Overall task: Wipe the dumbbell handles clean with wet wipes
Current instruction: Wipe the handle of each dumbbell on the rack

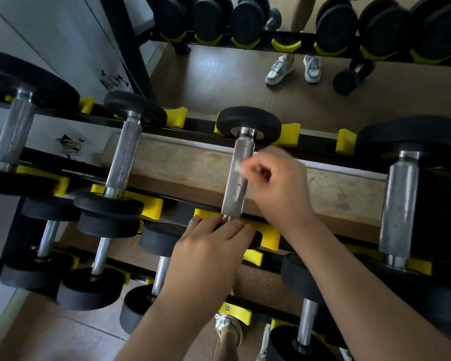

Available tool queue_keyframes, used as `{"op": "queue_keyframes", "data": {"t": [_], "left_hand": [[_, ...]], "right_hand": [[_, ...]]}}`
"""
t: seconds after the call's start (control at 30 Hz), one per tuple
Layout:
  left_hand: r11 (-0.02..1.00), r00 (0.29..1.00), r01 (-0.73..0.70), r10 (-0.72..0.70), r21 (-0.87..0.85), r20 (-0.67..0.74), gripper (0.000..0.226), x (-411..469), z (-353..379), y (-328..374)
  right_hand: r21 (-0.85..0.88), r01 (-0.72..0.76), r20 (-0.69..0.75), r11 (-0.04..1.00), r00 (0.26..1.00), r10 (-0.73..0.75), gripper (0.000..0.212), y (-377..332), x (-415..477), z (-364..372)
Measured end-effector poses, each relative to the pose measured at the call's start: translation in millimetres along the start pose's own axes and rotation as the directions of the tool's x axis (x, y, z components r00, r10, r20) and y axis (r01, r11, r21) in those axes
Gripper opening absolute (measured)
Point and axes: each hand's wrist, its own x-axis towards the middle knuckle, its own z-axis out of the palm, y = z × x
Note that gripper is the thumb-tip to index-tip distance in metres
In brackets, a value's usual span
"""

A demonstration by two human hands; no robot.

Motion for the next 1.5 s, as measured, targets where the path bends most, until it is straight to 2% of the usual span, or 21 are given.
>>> {"op": "queue_keyframes", "data": {"t": [0.07, 0.13, 0.17, 0.23, 0.33, 0.43, 0.5, 0.53, 0.6, 0.63, 0.7, 0.8, 0.87, 0.97, 1.03, 1.1, 1.17, 1.2, 1.37, 1.4, 1.5], "left_hand": [[0.996, 0.995, -0.068, 0.063, -0.060, -0.073, 0.038, -4.6, 1.5, -18.7], [0.978, 0.990, -0.115, 0.099, -0.173, -0.098, 0.039, -6.8, 4.2, -37.1], [0.960, 0.991, -0.104, 0.079, -0.261, -0.105, 0.038, -7.8, 6.1, -42.7], [0.892, 0.996, -0.022, -0.022, -0.452, -0.090, 0.041, -8.6, 10.2, -45.8], [0.710, 0.982, 0.146, -0.187, -0.689, 0.015, 0.046, -11.1, 13.2, -47.4], [0.586, 0.954, 0.271, -0.270, -0.764, 0.132, 0.051, -11.5, 8.8, -51.2], [0.628, 0.950, 0.297, -0.267, -0.719, 0.160, 0.047, -10.1, -0.3, -47.0], [0.715, 0.962, 0.266, -0.234, -0.646, 0.137, 0.044, -9.8, -4.2, -42.9], [0.930, 0.985, 0.151, -0.112, -0.335, 0.133, 0.039, -7.8, -8.2, -24.1], [0.982, 0.983, 0.117, -0.094, -0.145, 0.158, 0.034, -4.8, -9.8, -12.1], [0.990, 0.974, 0.130, -0.137, 0.054, 0.177, 0.021, 1.5, -10.4, 9.4], [0.980, 0.964, 0.174, -0.190, 0.096, 0.185, 0.032, 6.3, -10.0, 19.5], [0.973, 0.975, 0.160, -0.182, 0.164, 0.127, 0.034, 5.4, -8.6, 19.5], [0.958, 0.975, 0.158, -0.190, 0.239, 0.114, 0.036, 3.1, -7.7, 19.7], [0.959, 0.979, 0.145, -0.174, 0.242, 0.104, 0.036, 1.1, -7.2, 17.9], [0.967, 0.985, 0.124, -0.147, 0.223, 0.088, 0.035, -1.0, -7.3, 13.2], [0.973, 0.990, 0.123, -0.133, 0.196, 0.036, 0.034, -3.0, -6.6, 9.3], [0.976, 0.991, 0.126, -0.131, 0.176, 0.014, 0.034, -3.2, -6.3, 8.4], [0.996, 0.995, 0.071, -0.067, 0.057, -0.075, 0.042, -6.6, -6.9, -5.3], [0.998, 0.995, 0.045, -0.041, 0.036, -0.086, 0.036, -7.6, -6.4, -11.6], [0.996, 0.994, -0.019, 0.009, -0.085, -0.112, 0.025, -11.4, -3.0, -29.5]], "right_hand": [[0.031, 0.009, 0.187, 0.999, 0.982, -0.014, 0.006, -4.2, -26.1, -6.2], [0.025, 0.042, 0.268, 0.999, 0.962, -0.047, 0.009, -6.5, -34.5, -8.1], [-0.003, 0.056, 0.255, 0.998, 0.965, -0.053, 0.009, -6.6, -28.7, -7.7], [-0.083, 0.069, 0.139, 0.994, 0.989, -0.057, 0.010, -6.0, -5.2, -5.0], [-0.134, 0.052, -0.025, 0.990, 0.998, -0.056, 0.011, -4.0, 22.3, 0.7], [-0.122, 0.040, 0.019, 0.992, 0.999, -0.038, 0.010, -10.1, -2.5, 4.1], [-0.090, 0.089, 0.138, 0.992, 0.987, -0.076, 0.010, -14.4, -26.7, -2.4], [-0.078, 0.121, 0.204, 0.990, 0.974, -0.103, 0.012, -14.6, -30.9, -5.9], [-0.107, 0.184, 0.273, 0.977, 0.950, -0.149, 0.011, -11.4, -20.4, -10.1], [-0.126, 0.205, 0.256, 0.971, 0.952, -0.168, 0.009, -9.9, -10.0, -9.2], [-0.157, 0.191, 0.150, 0.969, 0.974, -0.167, 0.007, -6.9, 9.2, -3.7], [-0.146, 0.101, 0.032, 0.984, 0.995, -0.097, 0.009, -4.1, 11.9, 1.6], [-0.085, 0.072, 0.089, 0.994, 0.994, -0.064, 0.009, -2.7, -4.4, -2.2], [-0.001, 0.001, 0.237, 1.000, 0.972, 0.000, 0.011, -6.7, -33.6, -8.7], [-0.017, 0.028, 0.218, 0.999, 0.976, -0.024, 0.012, -7.9, -28.8, -8.8], [-0.057, 0.074, 0.086, 0.996, 0.994, -0.069, 0.010, -6.7, -5.3, -2.2], [-0.059, 0.058, -0.042, 0.997, 0.997, -0.060, 0.008, -6.1, 12.4, 3.6], [-0.050, 0.041, -0.049, 0.998, 0.998, -0.043, 0.008, -6.5, 8.3, 4.9], [-0.016, 0.027, 0.158, 1.000, 0.987, -0.024, 0.013, -14.9, -39.1, -0.6], [-0.054, 0.047, 0.137, 0.997, 0.990, -0.039, 0.011, -12.8, -27.2, 0.9], [-0.122, 0.047, -0.079, 0.991, 0.995, -0.057, 0.007, -5.9, 19.1, 7.7]]}}
